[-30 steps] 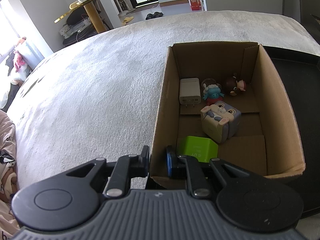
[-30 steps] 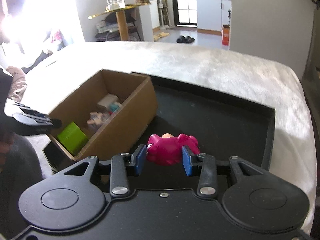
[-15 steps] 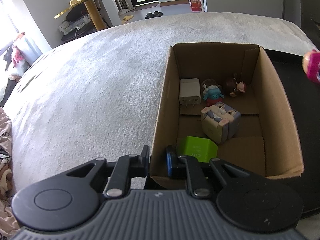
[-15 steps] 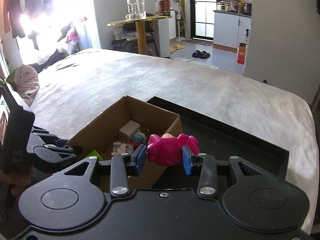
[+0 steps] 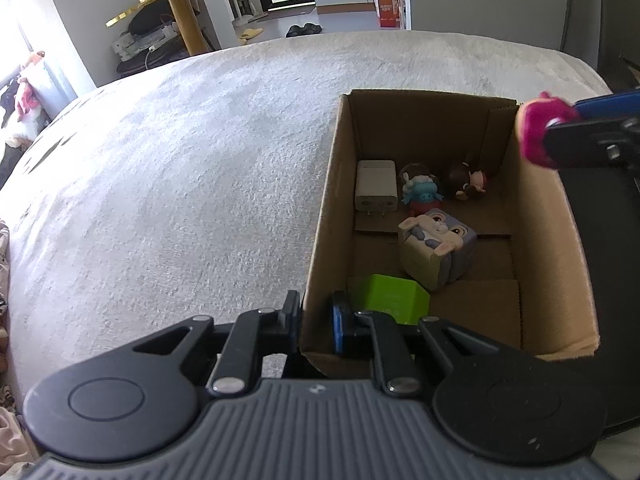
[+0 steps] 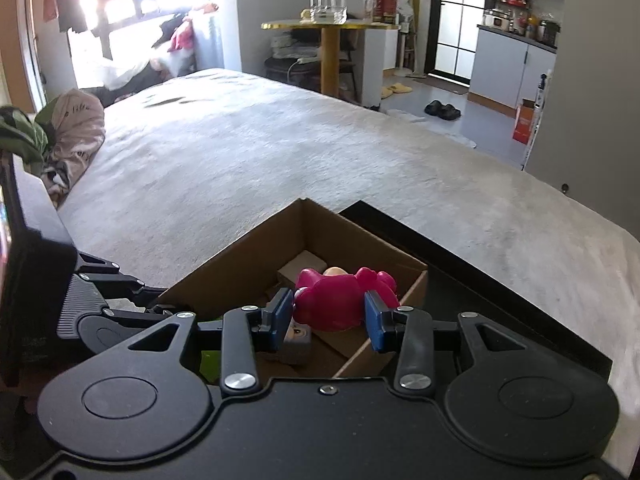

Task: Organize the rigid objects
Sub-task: 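Lift the pink figure with the right gripper and carry it over the box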

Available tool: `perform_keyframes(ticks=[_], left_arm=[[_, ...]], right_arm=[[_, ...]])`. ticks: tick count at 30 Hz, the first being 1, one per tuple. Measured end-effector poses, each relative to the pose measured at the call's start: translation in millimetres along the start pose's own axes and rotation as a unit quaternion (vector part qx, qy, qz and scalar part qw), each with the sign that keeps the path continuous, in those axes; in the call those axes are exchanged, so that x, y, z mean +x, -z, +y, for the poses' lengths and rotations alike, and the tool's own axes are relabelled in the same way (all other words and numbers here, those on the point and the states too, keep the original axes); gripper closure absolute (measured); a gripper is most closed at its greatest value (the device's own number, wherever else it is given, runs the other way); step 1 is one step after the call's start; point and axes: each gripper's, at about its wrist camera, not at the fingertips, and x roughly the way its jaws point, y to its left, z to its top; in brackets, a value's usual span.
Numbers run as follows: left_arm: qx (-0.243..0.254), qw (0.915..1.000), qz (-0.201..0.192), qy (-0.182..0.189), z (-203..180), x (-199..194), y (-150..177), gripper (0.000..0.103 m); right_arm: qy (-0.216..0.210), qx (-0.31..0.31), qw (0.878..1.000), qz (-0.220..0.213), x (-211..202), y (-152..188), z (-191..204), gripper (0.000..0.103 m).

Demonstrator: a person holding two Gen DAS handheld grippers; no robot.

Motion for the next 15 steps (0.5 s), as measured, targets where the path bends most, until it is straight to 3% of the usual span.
perform_keyframes(ticks=[8, 15], left_arm=[[-0.017, 0.9996, -0.001, 0.020, 8, 2, 0, 0.091], [-0.054, 0.9967, 0.014, 0.059, 21, 9, -2, 0.092]], right_arm=[[0.007, -0.018, 1.000, 0.021, 14, -4, 10, 0.064], [0.032, -0.025, 0.998, 0.042, 27, -5, 13, 0.064]])
